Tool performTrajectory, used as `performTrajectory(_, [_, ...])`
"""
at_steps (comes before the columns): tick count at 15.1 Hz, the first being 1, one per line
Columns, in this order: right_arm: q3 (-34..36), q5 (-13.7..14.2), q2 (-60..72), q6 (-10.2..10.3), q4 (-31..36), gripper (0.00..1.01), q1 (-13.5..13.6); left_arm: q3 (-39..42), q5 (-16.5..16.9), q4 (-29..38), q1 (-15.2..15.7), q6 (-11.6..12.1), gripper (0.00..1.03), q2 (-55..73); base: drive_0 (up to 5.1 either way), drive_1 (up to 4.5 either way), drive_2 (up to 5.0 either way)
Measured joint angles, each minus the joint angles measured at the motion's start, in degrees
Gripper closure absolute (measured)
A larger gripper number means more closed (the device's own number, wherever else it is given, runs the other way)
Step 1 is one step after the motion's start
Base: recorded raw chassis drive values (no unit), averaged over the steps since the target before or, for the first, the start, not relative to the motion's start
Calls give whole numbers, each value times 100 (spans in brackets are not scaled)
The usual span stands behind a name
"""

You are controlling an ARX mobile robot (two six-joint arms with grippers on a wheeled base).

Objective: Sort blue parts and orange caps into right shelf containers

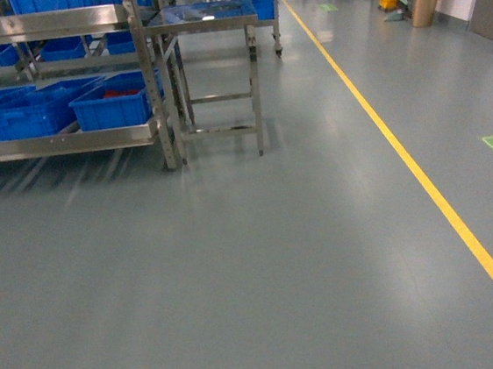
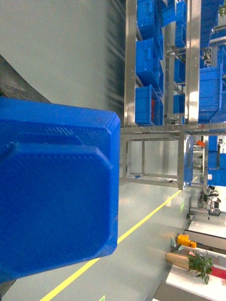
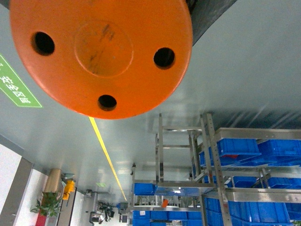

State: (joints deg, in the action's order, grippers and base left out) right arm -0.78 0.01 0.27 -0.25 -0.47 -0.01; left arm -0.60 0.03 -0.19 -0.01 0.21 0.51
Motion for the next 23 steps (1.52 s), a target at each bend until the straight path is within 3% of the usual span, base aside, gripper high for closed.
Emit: performTrajectory(23, [0, -2, 0, 2, 13, 56, 0, 0, -4, -31, 0, 0, 60, 0, 0, 432, -432])
